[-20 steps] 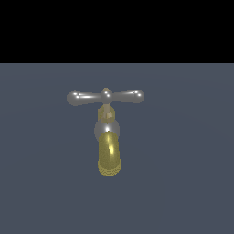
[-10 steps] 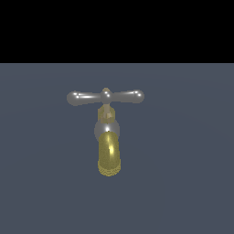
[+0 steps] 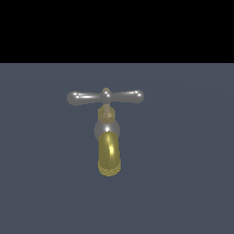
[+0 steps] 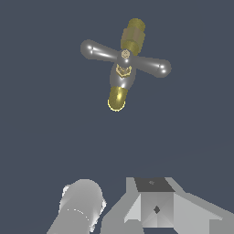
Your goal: Turn on the faucet by rotating a designated handle.
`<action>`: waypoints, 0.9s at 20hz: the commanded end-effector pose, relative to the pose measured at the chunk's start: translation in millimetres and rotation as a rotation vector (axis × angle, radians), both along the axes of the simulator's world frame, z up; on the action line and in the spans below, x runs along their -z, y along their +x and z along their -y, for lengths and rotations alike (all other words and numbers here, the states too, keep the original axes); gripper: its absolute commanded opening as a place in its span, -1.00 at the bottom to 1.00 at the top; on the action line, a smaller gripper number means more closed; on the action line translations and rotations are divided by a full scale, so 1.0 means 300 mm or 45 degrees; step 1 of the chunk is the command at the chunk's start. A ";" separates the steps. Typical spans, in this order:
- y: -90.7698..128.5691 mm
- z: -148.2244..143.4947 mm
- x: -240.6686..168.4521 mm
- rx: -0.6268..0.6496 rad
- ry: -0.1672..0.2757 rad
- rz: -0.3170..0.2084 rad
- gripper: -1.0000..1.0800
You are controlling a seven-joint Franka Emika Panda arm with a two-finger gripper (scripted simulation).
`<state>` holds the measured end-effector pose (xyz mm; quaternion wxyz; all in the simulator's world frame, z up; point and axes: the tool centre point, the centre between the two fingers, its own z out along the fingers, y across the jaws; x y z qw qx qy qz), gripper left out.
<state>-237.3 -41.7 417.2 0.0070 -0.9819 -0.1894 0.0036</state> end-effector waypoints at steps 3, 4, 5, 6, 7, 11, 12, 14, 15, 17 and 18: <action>0.025 0.029 0.067 -0.148 -0.001 0.002 -1.00; 0.032 0.035 0.082 -0.180 -0.001 0.002 -1.00; 0.038 0.041 0.097 -0.213 -0.001 0.003 -1.00; 0.045 0.047 0.112 -0.245 -0.002 0.003 -1.00; 0.051 0.052 0.127 -0.278 -0.002 0.003 -1.00; 0.080 0.073 0.186 -0.408 -0.003 0.005 -1.00; 0.088 0.078 0.201 -0.441 -0.003 0.005 -1.00; 0.103 0.087 0.231 -0.506 -0.004 0.006 -1.00; 0.111 0.091 0.246 -0.539 -0.004 0.006 -1.00; 0.128 0.099 0.276 -0.604 -0.004 0.007 -1.00; 0.136 0.102 0.291 -0.636 -0.005 0.007 -1.00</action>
